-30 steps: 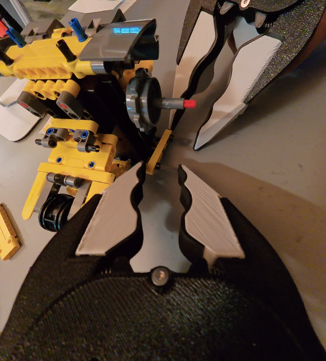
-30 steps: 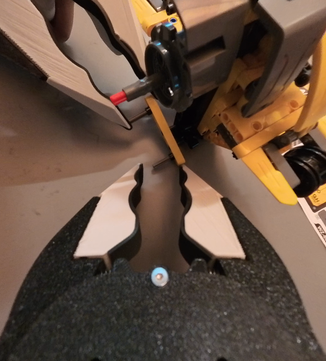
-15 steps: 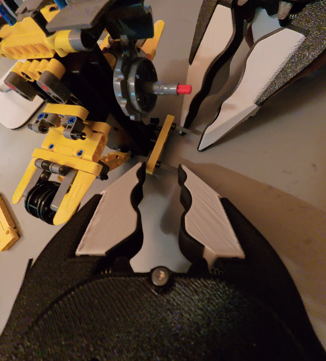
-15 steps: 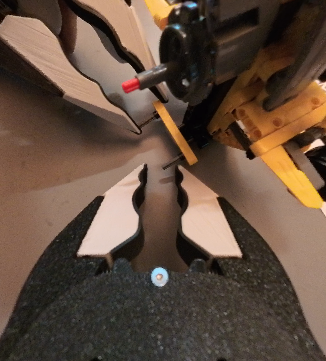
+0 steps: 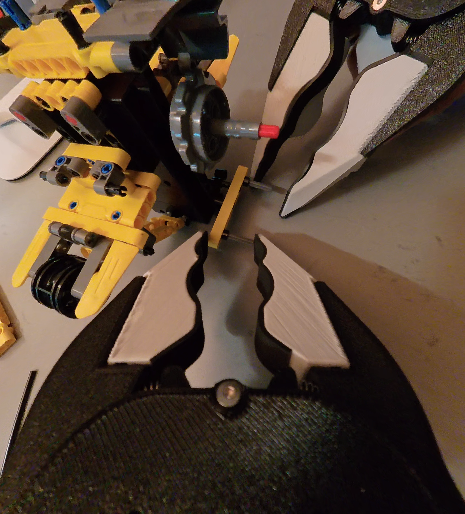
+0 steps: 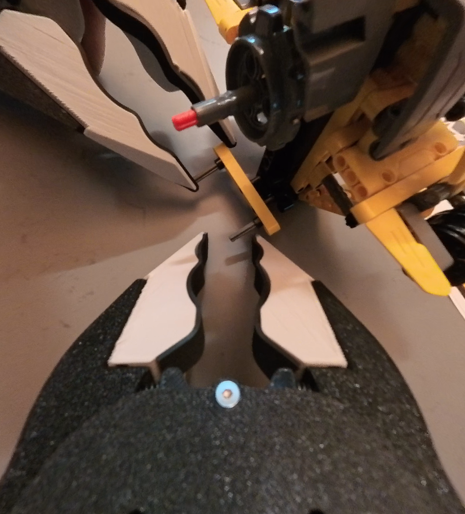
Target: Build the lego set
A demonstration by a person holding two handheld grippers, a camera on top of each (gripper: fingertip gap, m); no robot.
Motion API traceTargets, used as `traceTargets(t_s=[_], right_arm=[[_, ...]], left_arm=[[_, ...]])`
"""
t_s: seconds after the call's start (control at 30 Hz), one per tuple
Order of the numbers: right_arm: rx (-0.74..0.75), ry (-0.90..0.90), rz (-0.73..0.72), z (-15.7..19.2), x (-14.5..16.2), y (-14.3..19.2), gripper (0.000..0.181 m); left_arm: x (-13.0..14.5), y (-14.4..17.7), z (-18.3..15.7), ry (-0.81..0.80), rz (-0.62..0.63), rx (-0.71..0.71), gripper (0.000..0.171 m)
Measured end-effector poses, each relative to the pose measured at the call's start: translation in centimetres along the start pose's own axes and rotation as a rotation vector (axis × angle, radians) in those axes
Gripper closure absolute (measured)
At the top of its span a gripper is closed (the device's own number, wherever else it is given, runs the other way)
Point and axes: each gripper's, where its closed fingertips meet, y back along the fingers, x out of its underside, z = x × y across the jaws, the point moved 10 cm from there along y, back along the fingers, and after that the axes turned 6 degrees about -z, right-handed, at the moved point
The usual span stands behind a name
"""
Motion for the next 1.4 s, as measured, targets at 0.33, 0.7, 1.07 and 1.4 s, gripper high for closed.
traceTargets(t_s=[0.33, 0.7, 1.07, 1.4], right_arm=[[0.082, 0.041, -0.026, -1.1, 0.2, 0.5, 0.128], [-0.012, 0.307, -0.145, -1.2, -0.1, 1.1, 0.112], [-0.023, 0.353, -0.075, -1.4, -0.6, -0.1, 0.113], [0.013, 0.403, -0.036, -1.3, -1.1, -0.3, 0.130]], left_arm=[[0.0, 0.0, 0.0, 0.005, -0.005, 0.003, 0.141], [0.1, -0.1, 0.2, 0.019, 0.000, 0.010, 0.141], [0.1, -0.1, 0.2, 0.028, -0.003, 0.016, 0.141], [0.0, 0.1, 0.3, 0.043, -0.020, 0.022, 0.141]])
